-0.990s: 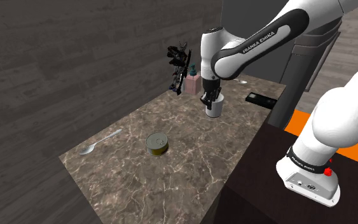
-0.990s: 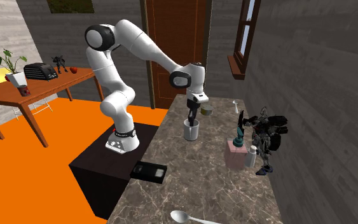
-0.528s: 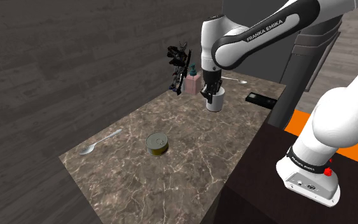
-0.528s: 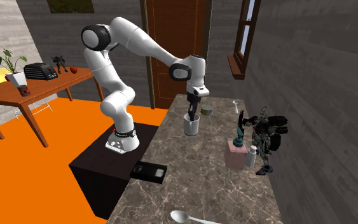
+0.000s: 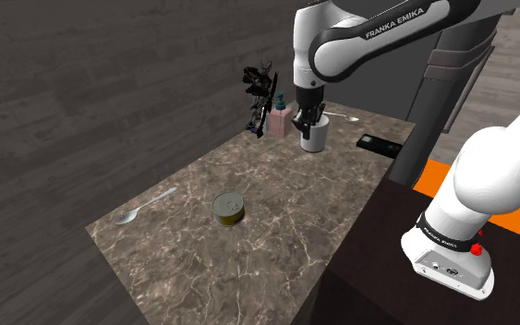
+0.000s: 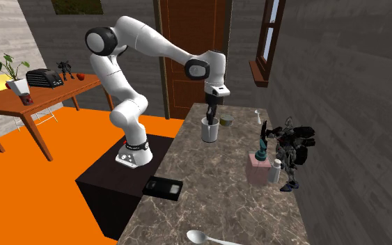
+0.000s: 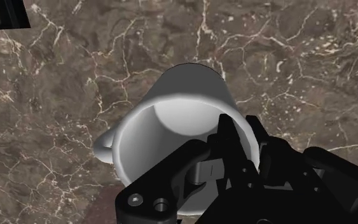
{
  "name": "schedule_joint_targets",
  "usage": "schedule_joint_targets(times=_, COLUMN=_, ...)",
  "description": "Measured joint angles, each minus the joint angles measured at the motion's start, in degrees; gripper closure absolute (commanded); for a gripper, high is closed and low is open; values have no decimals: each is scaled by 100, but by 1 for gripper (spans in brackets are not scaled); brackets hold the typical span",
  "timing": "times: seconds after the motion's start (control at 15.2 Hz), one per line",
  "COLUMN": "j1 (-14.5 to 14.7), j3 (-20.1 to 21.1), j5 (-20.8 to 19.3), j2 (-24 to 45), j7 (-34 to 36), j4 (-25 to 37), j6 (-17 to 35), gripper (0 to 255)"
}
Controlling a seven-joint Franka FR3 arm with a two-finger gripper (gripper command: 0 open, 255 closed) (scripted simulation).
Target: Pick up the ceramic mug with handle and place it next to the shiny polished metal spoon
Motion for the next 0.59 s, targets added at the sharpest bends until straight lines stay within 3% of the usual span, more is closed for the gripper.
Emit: schedule_joint_targets(times=0.59, j1=2, j3=-23, j5=16, j2=-170, j7=-48, j4=561, j6=-729, gripper=255)
